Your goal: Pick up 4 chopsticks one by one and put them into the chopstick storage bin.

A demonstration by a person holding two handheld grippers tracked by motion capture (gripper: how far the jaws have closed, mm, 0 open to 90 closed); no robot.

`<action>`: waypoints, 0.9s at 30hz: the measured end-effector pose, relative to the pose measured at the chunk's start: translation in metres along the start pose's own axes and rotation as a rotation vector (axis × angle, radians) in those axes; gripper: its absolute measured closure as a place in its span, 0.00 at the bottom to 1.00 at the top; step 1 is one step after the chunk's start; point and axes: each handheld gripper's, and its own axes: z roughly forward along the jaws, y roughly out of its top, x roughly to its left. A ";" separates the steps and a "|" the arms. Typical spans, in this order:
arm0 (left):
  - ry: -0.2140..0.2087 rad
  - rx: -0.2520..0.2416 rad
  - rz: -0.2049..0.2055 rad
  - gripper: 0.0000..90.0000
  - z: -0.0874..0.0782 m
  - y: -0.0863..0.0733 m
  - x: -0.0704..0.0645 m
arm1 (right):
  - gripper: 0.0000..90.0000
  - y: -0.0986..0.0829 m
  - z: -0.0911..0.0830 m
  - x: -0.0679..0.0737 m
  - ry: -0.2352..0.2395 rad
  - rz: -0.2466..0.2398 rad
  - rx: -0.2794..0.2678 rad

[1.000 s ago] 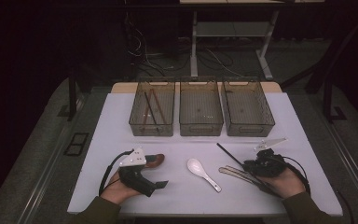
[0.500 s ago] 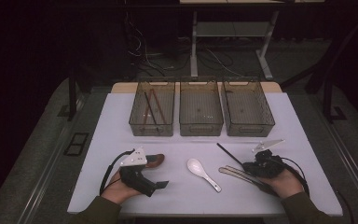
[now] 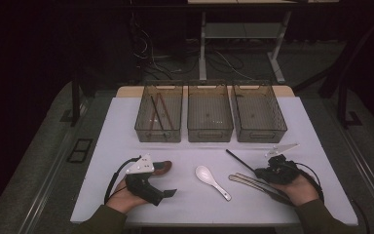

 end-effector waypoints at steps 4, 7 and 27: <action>0.000 0.000 0.003 0.00 0.000 0.000 0.000 | 0.95 0.001 -0.005 -0.001 0.007 0.004 -0.015; 0.000 -0.001 -0.001 0.00 0.000 0.000 0.000 | 0.95 0.003 -0.007 -0.001 0.011 -0.004 -0.023; -0.003 0.002 -0.002 0.00 0.003 0.000 0.000 | 0.95 0.024 -0.019 0.000 0.062 -0.012 -0.104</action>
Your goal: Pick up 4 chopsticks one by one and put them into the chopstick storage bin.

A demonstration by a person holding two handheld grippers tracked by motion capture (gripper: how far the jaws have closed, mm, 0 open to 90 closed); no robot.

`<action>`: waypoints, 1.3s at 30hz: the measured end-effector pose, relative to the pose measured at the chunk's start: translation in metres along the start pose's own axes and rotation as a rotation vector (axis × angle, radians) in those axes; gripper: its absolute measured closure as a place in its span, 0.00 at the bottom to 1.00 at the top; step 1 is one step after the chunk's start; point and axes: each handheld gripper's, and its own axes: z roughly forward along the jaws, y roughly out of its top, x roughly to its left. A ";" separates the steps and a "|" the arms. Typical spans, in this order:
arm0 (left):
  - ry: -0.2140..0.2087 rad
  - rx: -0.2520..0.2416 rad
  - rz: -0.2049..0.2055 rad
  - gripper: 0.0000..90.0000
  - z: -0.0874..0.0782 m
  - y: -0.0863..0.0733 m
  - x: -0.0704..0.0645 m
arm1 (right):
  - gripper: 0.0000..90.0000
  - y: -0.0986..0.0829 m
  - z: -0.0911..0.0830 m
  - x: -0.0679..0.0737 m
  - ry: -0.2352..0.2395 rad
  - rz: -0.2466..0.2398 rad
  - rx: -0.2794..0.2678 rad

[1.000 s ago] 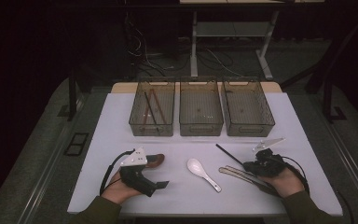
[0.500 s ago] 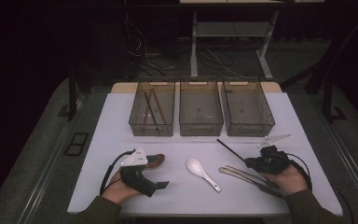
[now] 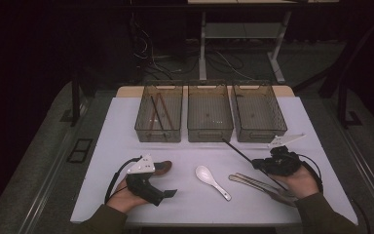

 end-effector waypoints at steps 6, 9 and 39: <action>0.000 0.002 -0.001 0.00 0.001 0.000 -0.001 | 0.95 0.011 0.001 0.002 0.014 -0.008 -0.012; 0.000 0.005 -0.001 0.00 0.001 0.000 -0.001 | 0.95 0.016 0.002 0.002 0.014 -0.009 -0.019; -0.004 -0.001 0.008 0.00 0.001 0.001 -0.001 | 0.95 0.087 0.029 0.019 0.052 -0.038 -0.077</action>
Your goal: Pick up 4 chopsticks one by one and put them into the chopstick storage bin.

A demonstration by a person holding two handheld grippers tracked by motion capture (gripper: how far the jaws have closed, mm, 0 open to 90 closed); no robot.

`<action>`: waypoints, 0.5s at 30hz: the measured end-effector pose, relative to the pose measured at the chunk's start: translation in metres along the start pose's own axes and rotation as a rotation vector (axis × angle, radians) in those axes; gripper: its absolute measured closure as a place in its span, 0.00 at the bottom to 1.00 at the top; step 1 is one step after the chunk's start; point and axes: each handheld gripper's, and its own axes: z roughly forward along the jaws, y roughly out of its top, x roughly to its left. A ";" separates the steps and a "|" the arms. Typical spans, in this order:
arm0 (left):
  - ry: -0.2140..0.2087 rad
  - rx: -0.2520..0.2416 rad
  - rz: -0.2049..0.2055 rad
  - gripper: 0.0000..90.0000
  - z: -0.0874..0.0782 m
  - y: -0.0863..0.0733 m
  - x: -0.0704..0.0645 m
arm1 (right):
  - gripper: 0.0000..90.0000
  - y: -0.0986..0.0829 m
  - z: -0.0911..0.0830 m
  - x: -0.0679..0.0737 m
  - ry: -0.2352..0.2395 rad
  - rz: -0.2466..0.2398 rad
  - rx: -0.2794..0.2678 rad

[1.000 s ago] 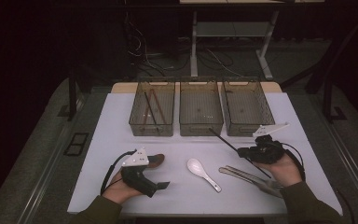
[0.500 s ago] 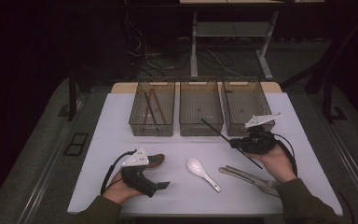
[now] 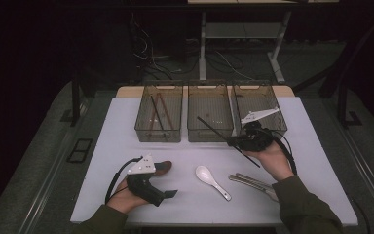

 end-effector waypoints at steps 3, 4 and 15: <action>-0.001 -0.001 -0.002 0.00 0.000 0.000 0.000 | 0.95 0.008 0.006 0.001 0.002 0.000 -0.002; -0.001 -0.001 -0.002 0.00 0.000 0.000 0.000 | 0.95 0.010 0.007 0.001 0.002 -0.003 -0.003; -0.006 0.002 0.000 0.00 0.001 0.000 -0.001 | 0.95 0.044 0.025 0.003 0.007 0.011 -0.029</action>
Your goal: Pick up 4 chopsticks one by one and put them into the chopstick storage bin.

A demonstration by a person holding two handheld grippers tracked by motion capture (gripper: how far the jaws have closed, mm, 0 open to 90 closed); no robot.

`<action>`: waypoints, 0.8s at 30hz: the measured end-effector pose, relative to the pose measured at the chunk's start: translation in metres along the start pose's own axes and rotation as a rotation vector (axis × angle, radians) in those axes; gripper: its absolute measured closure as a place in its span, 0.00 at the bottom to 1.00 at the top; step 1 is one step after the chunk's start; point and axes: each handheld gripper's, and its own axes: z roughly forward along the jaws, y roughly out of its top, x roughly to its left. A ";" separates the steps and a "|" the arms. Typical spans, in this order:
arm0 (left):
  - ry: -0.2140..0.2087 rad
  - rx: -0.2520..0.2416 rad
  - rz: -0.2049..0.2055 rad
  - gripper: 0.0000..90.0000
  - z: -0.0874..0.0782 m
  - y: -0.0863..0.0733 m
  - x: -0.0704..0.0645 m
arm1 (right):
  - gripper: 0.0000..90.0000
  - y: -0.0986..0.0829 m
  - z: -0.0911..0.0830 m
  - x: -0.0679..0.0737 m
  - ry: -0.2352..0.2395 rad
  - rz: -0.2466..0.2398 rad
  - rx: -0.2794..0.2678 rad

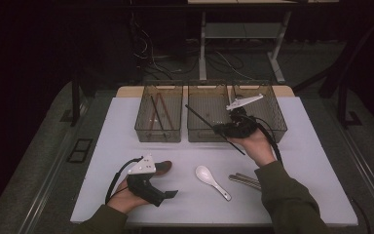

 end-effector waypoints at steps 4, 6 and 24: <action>-0.002 0.000 -0.002 0.00 0.000 0.000 0.000 | 0.95 0.014 0.007 0.003 0.002 0.003 0.008; -0.003 0.000 -0.002 0.00 0.000 0.000 0.000 | 0.95 0.020 0.010 0.003 0.002 -0.001 0.013; -0.002 -0.010 -0.004 0.00 -0.001 0.000 0.000 | 0.95 0.072 0.044 0.008 -0.019 -0.012 0.042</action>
